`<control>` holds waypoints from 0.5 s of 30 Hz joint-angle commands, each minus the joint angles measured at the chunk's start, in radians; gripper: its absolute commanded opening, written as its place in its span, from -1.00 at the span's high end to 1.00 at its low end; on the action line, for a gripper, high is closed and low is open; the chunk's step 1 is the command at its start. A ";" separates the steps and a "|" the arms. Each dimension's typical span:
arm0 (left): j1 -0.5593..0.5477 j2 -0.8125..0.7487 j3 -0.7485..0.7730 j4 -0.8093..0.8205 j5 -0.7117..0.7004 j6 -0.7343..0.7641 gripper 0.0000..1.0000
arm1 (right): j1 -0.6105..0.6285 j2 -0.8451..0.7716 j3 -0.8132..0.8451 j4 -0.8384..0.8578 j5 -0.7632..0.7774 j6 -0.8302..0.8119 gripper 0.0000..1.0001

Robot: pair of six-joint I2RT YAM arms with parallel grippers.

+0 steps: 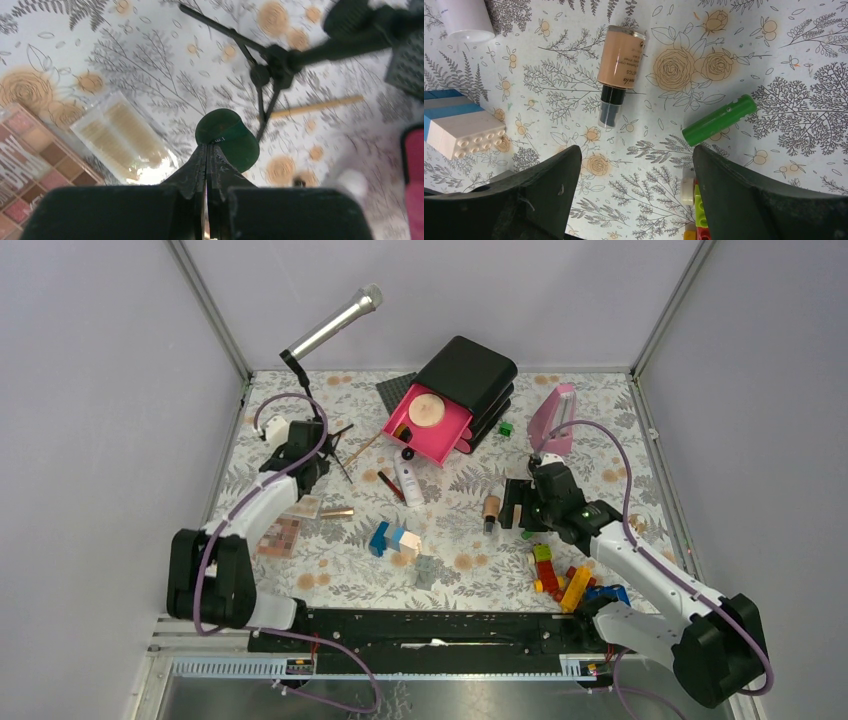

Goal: Organize the makeup
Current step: Pick up the makeup tool from the center of the board.

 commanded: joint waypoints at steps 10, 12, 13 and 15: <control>-0.368 -0.248 0.037 -0.058 0.003 -0.030 1.00 | 0.004 -0.112 0.060 -0.080 0.062 0.007 -0.80; -0.418 -0.203 0.107 -0.011 0.012 0.014 1.00 | 0.004 -0.123 0.063 -0.083 0.065 0.014 -0.81; -0.432 -0.168 0.160 0.010 0.026 0.042 1.00 | 0.005 -0.128 0.064 -0.082 0.065 0.017 -0.81; -0.443 -0.075 0.263 0.013 0.070 0.094 1.00 | 0.005 -0.135 0.063 -0.087 0.065 0.023 -0.81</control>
